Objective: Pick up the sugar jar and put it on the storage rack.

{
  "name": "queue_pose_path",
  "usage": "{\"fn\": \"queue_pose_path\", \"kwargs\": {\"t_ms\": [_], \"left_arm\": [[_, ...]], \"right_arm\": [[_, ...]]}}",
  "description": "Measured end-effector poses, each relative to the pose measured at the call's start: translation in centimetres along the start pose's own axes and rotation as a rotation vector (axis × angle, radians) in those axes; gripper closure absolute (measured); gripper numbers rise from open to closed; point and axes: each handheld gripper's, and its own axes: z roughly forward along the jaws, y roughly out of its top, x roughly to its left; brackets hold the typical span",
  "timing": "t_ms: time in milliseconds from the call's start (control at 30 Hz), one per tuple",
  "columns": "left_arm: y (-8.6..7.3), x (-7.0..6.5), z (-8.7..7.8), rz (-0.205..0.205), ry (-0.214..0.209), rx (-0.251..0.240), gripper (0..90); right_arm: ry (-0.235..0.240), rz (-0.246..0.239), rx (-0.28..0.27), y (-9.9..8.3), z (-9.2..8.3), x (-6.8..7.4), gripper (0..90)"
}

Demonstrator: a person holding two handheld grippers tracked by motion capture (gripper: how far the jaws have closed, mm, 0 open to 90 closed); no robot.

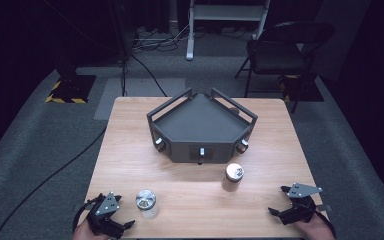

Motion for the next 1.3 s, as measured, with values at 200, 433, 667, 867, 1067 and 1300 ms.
{"fn": "queue_pose_path", "kwargs": {"t_ms": [200, 433, 667, 867, 1067, 1300], "left_arm": [[-0.4, 0.0, -0.3, 0.000, -0.004, -0.022, 0.8], [-0.9, -0.5, -1.3, 0.021, -0.027, -0.159, 0.2], [-1.7, -0.5, -1.8, 0.011, -0.065, -0.281, 0.3], [-2.8, -0.6, -2.0, 0.002, -0.088, -0.399, 1.2], [-3.7, -1.4, -1.2, 0.000, -0.061, -0.443, 1.4], [-3.3, -1.7, 0.0, 0.037, -0.083, -0.453, 2.8]], "right_arm": [[-0.001, 0.001, 0.000, 0.0, 0.0, 0.0, 0.2], [-0.005, 0.004, 0.001, 0.0, 0.0, 0.0, 0.2], [-0.005, 0.004, 0.001, 0.0, 0.0, 0.0, 0.2], [-0.005, 0.004, 0.001, 0.0, 0.0, 0.0, 0.2], [-0.005, 0.004, 0.001, 0.0, 0.0, 0.0, 0.2], [-0.005, 0.004, 0.001, 0.0, 0.0, 0.0, 0.2]]}}
